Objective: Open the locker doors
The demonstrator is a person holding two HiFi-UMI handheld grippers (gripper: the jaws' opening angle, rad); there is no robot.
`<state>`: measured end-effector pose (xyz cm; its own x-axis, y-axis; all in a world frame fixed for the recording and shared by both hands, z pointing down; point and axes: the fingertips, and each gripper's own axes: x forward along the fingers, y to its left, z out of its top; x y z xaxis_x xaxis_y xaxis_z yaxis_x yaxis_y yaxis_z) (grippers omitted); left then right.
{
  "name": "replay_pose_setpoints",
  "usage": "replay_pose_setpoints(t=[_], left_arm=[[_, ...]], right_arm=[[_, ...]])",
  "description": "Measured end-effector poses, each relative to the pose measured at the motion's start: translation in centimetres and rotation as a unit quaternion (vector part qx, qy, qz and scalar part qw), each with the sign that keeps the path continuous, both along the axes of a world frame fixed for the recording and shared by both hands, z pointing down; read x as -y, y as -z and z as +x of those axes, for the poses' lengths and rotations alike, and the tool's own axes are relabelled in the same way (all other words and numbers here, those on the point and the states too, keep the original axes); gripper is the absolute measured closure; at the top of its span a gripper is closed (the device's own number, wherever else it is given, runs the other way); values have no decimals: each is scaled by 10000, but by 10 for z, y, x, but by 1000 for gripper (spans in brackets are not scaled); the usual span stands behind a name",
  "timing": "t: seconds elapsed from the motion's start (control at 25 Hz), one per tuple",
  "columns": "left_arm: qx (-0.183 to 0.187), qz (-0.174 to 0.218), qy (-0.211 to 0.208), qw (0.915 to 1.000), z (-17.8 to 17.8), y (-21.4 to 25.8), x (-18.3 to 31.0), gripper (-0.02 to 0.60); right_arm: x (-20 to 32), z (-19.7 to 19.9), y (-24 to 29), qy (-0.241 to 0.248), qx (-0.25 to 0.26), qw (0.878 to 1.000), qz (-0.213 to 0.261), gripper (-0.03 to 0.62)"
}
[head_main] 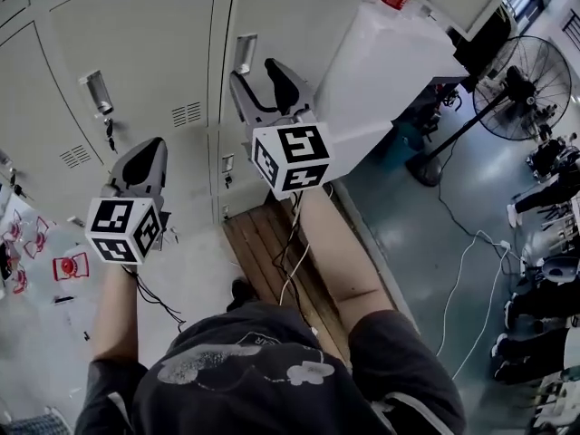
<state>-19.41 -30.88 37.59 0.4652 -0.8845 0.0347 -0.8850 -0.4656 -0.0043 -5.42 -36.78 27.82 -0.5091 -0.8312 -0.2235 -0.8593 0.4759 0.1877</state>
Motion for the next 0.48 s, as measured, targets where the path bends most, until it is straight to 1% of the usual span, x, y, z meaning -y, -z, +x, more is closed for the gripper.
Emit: replay_pose_setpoints(t=[0.08,0.2,0.32,0.48], left_arm=[[28,-75,79,9999,1,-10,14,572],[-82,-152,218,9996,0,-16,34,572],[-50,-187,345,9992,2,-21,49,572],[-50,-234,426,9988,4,-25,64,572]], right_arm=[[17,-3,-11,81,-15,9999,-105,356],[44,-11,-31,178,-86,9994,-298,356],[63,-19,-49,308,-159,9985,-433,356],[83,-17,-57,331,-49,9982,-496,356]])
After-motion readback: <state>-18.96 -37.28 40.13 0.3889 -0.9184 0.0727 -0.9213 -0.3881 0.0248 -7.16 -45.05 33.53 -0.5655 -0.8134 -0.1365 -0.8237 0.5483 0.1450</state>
